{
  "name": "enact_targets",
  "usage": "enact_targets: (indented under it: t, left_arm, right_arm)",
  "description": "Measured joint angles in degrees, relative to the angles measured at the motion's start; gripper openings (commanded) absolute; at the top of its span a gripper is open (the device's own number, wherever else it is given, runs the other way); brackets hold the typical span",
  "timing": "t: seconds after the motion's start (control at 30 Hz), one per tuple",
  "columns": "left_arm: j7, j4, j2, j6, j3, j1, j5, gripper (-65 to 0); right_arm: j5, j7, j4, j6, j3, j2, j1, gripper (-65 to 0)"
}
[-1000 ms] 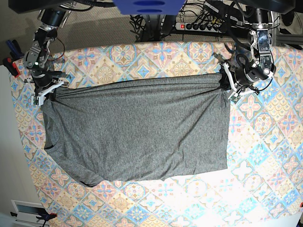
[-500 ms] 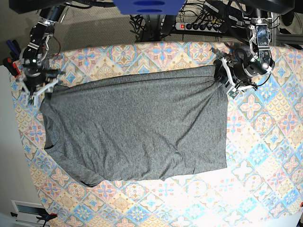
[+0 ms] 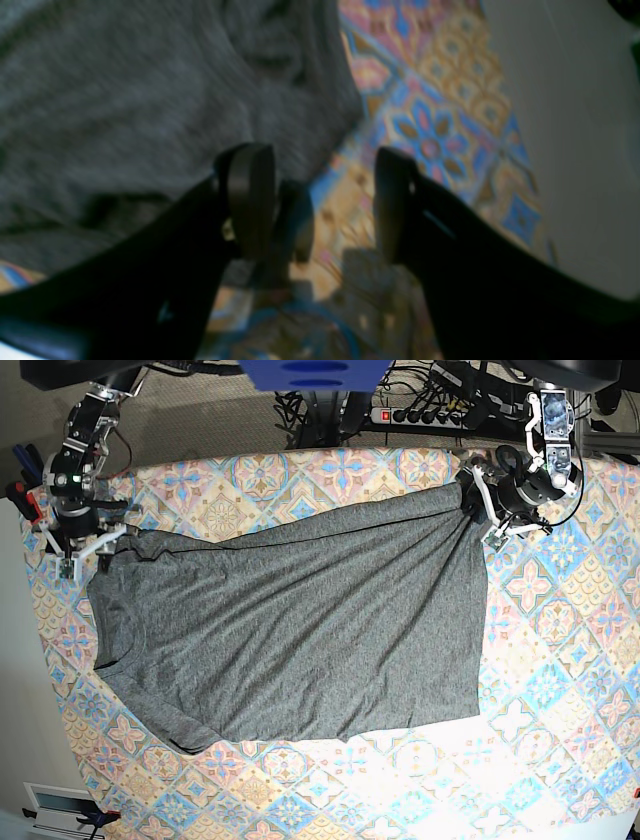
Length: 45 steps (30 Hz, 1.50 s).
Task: Layout the t-shirt on the table in an organized manner, then fold the t-shirt properly
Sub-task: 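Hold the shirt edge with both grippers and pull it taut between them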
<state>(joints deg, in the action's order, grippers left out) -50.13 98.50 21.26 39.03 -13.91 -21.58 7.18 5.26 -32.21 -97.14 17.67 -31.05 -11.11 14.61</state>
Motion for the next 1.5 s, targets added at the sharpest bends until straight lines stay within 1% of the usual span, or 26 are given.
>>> enact_targets:
  t: [0.17, 0.23, 0.33, 0.4, 0.47, 0.53, 0.6, 0.67, 0.8, 0.87, 0.97, 1.0, 1.07, 1.17, 1.27, 1.4, 1.5]
  left_arm:
    - [0.0, 0.0, 0.0, 0.0, 0.0, 0.0, -0.3, -34.7]
    - [0.0, 0.0, 0.0, 0.0, 0.0, 0.0, -0.3, -34.7]
    - [0.0, 0.0, 0.0, 0.0, 0.0, 0.0, -0.3, -34.7]
    - [-0.2, 0.0, 0.0, 0.1, 0.0, 0.2, -0.3, -34.8]
    - [-1.2, 0.0, -0.2, 0.2, 0.0, 0.8, -0.6, -34.9]
    - [-1.4, 0.0, -0.2, 0.6, 0.0, 1.0, -0.7, -34.9]
    - [-1.4, 0.0, -0.2, 0.6, 0.0, 1.0, -0.7, -34.9]
    - [-1.3, 0.0, -0.2, 0.6, 0.0, 1.0, -0.7, -34.9]
    - [-1.6, 0.0, -0.2, 0.7, 0.1, 1.3, -0.7, -34.9]
    - [-2.9, -0.1, -0.2, 1.1, 0.3, 2.3, -0.8, -34.9]
    - [-3.2, -0.1, -0.2, 1.2, 0.4, 2.4, -0.9, -34.9]
    - [-3.2, -0.1, -0.2, 1.1, 0.4, 2.4, -1.0, -34.9]
    - [-3.2, -0.1, -0.2, 1.1, 0.4, 2.4, -1.0, -34.9]
    - [-3.3, -0.1, -0.2, 1.3, 0.4, 2.5, -1.0, -34.9]
    - [-3.3, -0.1, -0.2, 1.3, 0.4, 2.6, -1.0, -34.9]
    - [-3.3, -0.1, -0.2, 1.3, 0.4, 2.6, -1.0, -34.9]
    - [-3.3, -0.1, -0.2, 1.3, 0.4, 2.6, -1.0, -34.9]
  right_arm:
    - [0.1, 0.4, -0.2, -0.2, -0.1, 0.1, 0.0, -34.3]
    - [0.1, 1.5, -1.3, -0.2, -1.0, 1.6, 0.9, -34.3]
    - [0.3, 7.5, -3.0, 0.1, -4.3, 5.1, 2.9, -34.3]
    - [-0.2, 11.0, -3.0, -0.4, -5.3, 6.1, 3.7, -34.3]
    - [0.1, 15.1, -2.9, -0.3, -5.4, 6.8, 4.1, -34.3]
    - [0.3, 17.0, -2.9, -0.1, -5.3, 8.2, 4.4, -34.3]
    - [0.3, 17.5, -2.8, 0.3, -5.1, 9.5, 4.6, -34.3]
    - [0.3, 17.9, -2.8, 3.7, -5.4, 10.7, 4.5, -34.3]
    - [0.3, 18.1, -1.1, 7.2, -7.3, 13.1, 3.7, -34.3]
    - [0.7, 17.7, 0.2, 9.3, -9.2, 14.1, 3.0, -34.3]
    - [5.3, 17.9, 2.5, 9.7, -11.6, 13.9, 2.6, -34.3]
    - [6.5, 18.1, 3.4, 9.2, -12.0, 13.7, 2.7, -34.3]
    - [8.0, 18.2, 5.2, 9.3, -12.0, 13.7, 2.9, -34.3]
    - [7.9, 17.2, 7.1, 9.6, -11.9, 14.1, 3.0, -34.3]
    - [8.2, 17.8, 7.1, 9.6, -11.9, 13.9, 2.8, -34.3]
    - [8.3, 17.9, 7.3, 13.6, -11.9, 13.8, 2.6, -34.3]
    - [8.3, 18.0, 10.4, 13.6, -11.7, 14.0, 2.0, -34.3]
